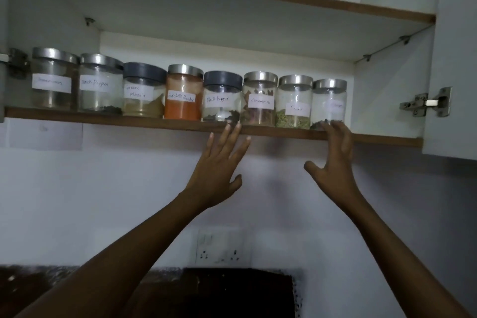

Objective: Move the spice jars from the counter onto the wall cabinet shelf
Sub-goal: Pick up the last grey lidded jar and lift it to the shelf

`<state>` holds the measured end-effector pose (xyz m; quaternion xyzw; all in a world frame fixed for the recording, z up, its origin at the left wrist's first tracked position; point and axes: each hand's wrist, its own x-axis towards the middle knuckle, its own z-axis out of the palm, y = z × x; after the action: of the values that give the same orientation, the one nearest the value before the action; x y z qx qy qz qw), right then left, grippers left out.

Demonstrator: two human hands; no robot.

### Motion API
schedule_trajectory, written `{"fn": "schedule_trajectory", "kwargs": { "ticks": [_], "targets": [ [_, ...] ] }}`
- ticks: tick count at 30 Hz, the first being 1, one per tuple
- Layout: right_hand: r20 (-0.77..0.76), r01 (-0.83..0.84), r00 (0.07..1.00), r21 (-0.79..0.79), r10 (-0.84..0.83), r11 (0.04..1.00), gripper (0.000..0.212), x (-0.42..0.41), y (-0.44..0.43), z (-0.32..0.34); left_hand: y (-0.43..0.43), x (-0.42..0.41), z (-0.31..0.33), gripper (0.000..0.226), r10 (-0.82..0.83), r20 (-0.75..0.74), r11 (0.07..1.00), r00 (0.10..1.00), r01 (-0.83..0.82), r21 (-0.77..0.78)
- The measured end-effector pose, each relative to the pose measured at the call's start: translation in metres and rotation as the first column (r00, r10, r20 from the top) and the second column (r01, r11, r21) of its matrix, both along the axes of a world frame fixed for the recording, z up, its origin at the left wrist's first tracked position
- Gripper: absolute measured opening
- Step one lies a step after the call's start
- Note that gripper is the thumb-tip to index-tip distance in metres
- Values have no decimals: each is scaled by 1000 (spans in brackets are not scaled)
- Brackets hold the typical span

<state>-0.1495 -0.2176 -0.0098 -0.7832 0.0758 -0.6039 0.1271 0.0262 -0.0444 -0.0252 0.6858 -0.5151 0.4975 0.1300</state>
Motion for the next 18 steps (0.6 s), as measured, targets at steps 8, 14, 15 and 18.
{"fn": "schedule_trajectory", "kwargs": {
  "ticks": [8, 14, 15, 18],
  "targets": [
    [-439, -282, 842, 137, 313, 950, 71, 43, 101, -84, 73, 7, -83, 41, -223, -128, 973, 966, 229, 34],
    [-666, -385, 605, 236, 437, 892, 78, 111, 164, -154, 162, 66, -159, 43, -103, -322, 988, 941, 133, 73],
    [-691, -392, 565, 256, 451, 884, 79, 125, 176, -168, 181, 77, -173, 43, -66, -358, 991, 931, 104, 86],
    [-752, -405, 446, 313, 485, 859, 79, 165, 210, -213, 235, 104, -219, 41, 65, -470, 990, 881, 3, 141]
  ]
}}
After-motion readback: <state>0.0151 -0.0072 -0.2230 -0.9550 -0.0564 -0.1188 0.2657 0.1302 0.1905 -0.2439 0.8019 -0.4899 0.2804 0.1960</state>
